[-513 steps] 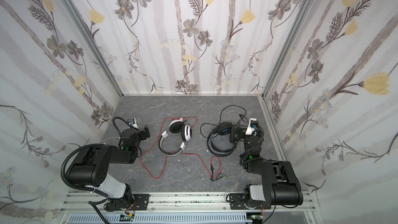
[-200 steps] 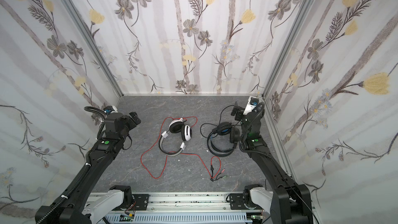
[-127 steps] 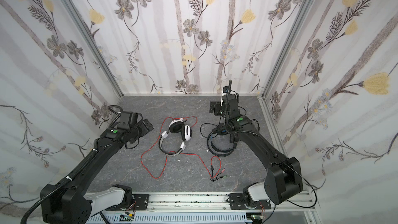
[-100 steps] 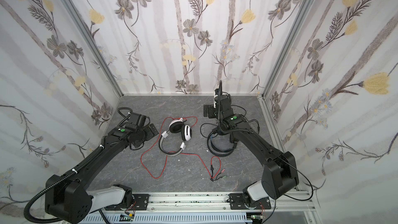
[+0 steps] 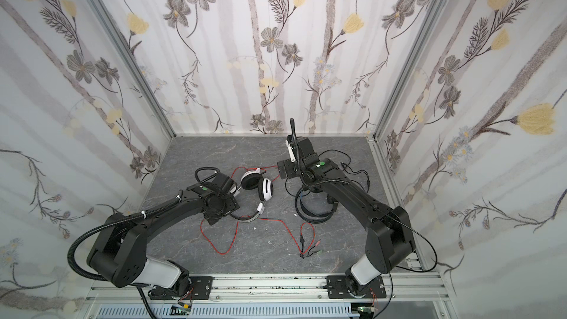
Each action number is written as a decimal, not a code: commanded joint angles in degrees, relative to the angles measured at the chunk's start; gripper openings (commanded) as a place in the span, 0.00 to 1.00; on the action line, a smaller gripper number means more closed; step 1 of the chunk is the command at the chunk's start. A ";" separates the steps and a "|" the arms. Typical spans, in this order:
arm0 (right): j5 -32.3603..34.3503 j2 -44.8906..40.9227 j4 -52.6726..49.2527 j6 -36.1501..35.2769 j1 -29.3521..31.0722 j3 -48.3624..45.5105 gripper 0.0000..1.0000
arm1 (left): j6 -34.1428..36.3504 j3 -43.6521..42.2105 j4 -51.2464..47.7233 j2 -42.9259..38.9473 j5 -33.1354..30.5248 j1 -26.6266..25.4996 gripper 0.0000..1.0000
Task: Wrap the headphones
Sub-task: 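Reach the left gripper to the white headset while the right gripper advances, then grasp the white headset headband with the left gripper and lift it up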
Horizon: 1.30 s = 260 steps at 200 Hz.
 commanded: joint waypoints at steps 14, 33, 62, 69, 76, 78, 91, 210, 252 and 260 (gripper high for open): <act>-2.04 -5.09 -0.75 -3.03 0.77 -4.36 1.00 | -5.51 1.68 1.11 3.36 -4.24 -2.55 0.66; -2.65 -9.02 -0.23 -3.93 0.88 -6.43 1.00 | -7.95 1.87 3.02 5.77 -3.83 -3.25 0.61; -2.56 -12.48 0.67 -5.72 0.93 -8.24 1.00 | -10.53 4.82 1.39 10.56 -5.94 -5.44 0.58; -2.61 -13.29 1.03 -5.89 0.88 -8.69 1.00 | -11.05 5.53 0.91 11.46 -6.38 -6.18 0.57; -2.74 -14.05 1.17 -6.13 0.92 -8.99 1.00 | -11.58 5.85 0.73 12.17 -6.95 -6.75 0.56; -2.69 -14.25 1.18 -6.14 0.93 -9.07 1.00 | -11.72 5.88 0.63 12.41 -7.15 -6.81 0.56; -2.71 -15.73 1.17 -6.29 0.94 -9.28 1.00 | -13.12 6.00 0.34 13.47 -8.02 -7.42 0.51; -7.51 -23.50 7.24 -9.74 0.80 -11.70 1.00 | 10.03 28.96 -18.67 14.36 -22.22 -4.88 0.00; -14.83 -32.38 13.82 -10.76 0.75 -15.60 1.00 | 36.03 50.13 -28.34 16.96 -39.35 -5.51 0.00; -15.55 -33.82 14.88 -10.68 0.75 -16.08 1.00 | 40.63 51.63 -27.04 15.75 -40.98 -5.57 0.00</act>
